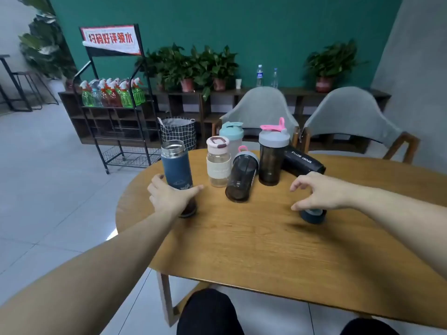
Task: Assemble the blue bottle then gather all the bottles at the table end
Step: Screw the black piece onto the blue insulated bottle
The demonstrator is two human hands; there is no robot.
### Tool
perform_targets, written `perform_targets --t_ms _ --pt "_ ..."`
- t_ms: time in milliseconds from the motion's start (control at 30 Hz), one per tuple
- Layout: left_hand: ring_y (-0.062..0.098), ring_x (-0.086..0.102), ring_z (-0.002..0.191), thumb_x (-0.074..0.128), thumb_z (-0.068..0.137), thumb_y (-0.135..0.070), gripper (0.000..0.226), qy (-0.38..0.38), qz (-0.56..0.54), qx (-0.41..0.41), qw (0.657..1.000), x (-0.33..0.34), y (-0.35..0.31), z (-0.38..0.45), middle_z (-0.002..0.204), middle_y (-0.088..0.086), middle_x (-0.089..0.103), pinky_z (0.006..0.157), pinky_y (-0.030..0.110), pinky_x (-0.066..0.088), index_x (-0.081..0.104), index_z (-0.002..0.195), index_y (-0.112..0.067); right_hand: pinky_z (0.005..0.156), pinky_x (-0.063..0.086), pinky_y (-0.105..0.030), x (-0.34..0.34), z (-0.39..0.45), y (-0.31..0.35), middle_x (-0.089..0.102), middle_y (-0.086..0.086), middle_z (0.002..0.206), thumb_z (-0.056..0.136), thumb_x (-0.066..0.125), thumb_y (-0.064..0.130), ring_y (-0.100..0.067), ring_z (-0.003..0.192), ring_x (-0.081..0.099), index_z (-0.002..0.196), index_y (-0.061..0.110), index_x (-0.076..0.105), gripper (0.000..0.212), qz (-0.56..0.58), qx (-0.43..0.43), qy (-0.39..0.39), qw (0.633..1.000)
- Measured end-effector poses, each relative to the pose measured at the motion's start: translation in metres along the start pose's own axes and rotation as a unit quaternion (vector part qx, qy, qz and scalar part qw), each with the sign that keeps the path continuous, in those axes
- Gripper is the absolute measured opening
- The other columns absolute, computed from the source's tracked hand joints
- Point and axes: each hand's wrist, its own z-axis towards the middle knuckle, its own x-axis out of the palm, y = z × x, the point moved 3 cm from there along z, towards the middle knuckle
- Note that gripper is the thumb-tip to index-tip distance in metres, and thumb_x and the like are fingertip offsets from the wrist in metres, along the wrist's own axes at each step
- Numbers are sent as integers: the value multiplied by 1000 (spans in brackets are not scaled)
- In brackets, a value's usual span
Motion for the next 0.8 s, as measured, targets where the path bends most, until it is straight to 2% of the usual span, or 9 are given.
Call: perform_targets --t_ms 67,133,200,267,367,500,667,733,800 --pt "29 41 139 96 60 -48 116 7 -47 20 999 6 -1 9 150 10 36 115 50 39 30 150 -13 95 44 -33 0 10 -9 40 0 141 77 79 53 -20 116 49 125 40 54 56 -36 23 -4 999" --pt "25 54 124 95 62 -43 103 25 -93 33 995 12 4 20 137 6 50 109 50 46 37 143 -15 103 42 -36 6 16 -18 33 1 151 74 80 54 -26 130 43 137 40 49 71 -57 47 21 997" --pt "20 64 112 92 60 -47 92 31 -112 40 992 15 6 29 123 0 64 103 50 52 45 134 -19 107 41 -38 11 25 -26 25 2 158 72 81 55 -28 136 41 144 41 41 84 -72 58 43 995" --pt "19 66 109 90 59 -50 86 33 -114 51 992 16 6 33 118 -2 68 100 50 54 50 130 -22 109 41 -40 15 32 -34 18 1 163 70 82 56 -30 141 38 150 44 33 94 -100 70 73 990" --pt "19 65 109 92 66 -41 78 54 -103 87 989 19 2 32 118 -2 67 98 49 55 50 129 -23 109 42 -43 21 41 -43 12 0 167 71 82 56 -31 144 35 153 47 25 101 -128 86 111 982" --pt "17 66 110 94 65 -40 76 89 -81 121 985 24 -7 21 116 -5 68 95 45 56 52 128 -27 101 47 -40 27 47 -49 44 -3 148 79 80 43 -26 127 50 152 45 29 89 -120 93 126 980" --pt "9 65 106 94 69 -33 74 131 -28 176 975 31 -25 -2 112 -10 67 88 32 53 52 129 -25 92 51 -35 32 44 -49 56 0 135 80 78 45 -20 109 54 138 41 49 65 -89 71 71 991" --pt "4 64 103 93 69 -33 72 143 -11 195 970 34 -34 -11 110 -13 67 84 27 51 52 127 -26 92 52 -36 30 42 -50 58 -2 134 79 77 47 -22 110 57 138 40 50 65 -12 75 25 997" --pt "4 64 103 94 68 -33 72 158 -2 208 965 37 -41 -20 111 -14 67 85 28 50 52 126 -28 89 56 -37 23 37 -50 58 -3 130 82 76 43 -24 109 60 135 40 55 58 152 91 -28 984"
